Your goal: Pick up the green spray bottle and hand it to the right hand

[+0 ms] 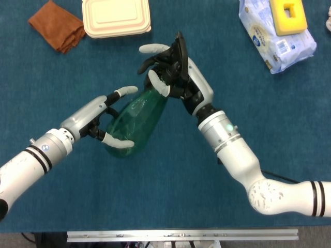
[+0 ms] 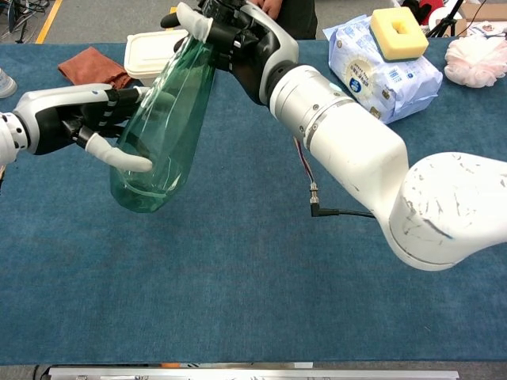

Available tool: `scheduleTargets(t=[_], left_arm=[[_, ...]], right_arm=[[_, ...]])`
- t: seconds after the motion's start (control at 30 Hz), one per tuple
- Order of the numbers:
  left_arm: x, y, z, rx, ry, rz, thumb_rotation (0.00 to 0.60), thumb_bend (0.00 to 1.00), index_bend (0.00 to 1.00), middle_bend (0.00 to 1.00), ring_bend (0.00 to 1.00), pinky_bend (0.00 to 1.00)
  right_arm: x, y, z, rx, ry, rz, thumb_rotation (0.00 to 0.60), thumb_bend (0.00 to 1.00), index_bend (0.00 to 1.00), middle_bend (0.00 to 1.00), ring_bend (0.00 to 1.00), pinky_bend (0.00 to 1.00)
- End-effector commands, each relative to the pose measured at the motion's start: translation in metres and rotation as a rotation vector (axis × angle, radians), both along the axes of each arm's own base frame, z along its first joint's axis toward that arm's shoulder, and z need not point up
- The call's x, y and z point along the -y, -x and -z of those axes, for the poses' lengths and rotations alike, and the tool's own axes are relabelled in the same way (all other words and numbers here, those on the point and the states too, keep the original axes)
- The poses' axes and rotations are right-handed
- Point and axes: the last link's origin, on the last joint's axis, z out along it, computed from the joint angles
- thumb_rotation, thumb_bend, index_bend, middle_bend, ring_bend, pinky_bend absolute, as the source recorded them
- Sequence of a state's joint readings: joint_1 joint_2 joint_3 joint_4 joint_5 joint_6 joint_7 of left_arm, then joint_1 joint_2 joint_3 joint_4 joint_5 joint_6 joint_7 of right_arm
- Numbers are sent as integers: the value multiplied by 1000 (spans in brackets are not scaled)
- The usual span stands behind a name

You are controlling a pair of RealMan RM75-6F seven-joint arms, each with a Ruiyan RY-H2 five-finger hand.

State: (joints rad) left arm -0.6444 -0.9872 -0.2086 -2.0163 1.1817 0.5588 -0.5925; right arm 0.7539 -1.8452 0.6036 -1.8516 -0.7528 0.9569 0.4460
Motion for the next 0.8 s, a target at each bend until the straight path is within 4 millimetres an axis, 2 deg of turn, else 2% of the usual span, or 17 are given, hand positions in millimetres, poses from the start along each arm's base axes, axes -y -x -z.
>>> scheduleTargets(t=[0.03,0.17,0.33,0.57,0.8], left_arm=[[-3,0,-5,-58,17,59,600,155,0,0,0,183],[-6,0,-9,-96,10,102,600,151,0,0,0,125],[-10,4,-13,-145,-23,150,600,150,0,0,0,124],[-15,11,-21,-233,-103,229,600,150,0,0,0,124],[-14,12,-24,-292,-188,303,600,150,0,0,0,124]], right_arm=[[4,1,-5,16,-12,12,600,796,668,530,546,676],[9,4,-12,10,-7,9,600,796,668,530,546,675],[14,8,-21,-30,16,-15,600,796,668,530,546,676],[21,24,-38,-186,100,-82,600,795,668,530,546,676],[18,41,-53,-287,167,-120,600,795,668,530,546,676]])
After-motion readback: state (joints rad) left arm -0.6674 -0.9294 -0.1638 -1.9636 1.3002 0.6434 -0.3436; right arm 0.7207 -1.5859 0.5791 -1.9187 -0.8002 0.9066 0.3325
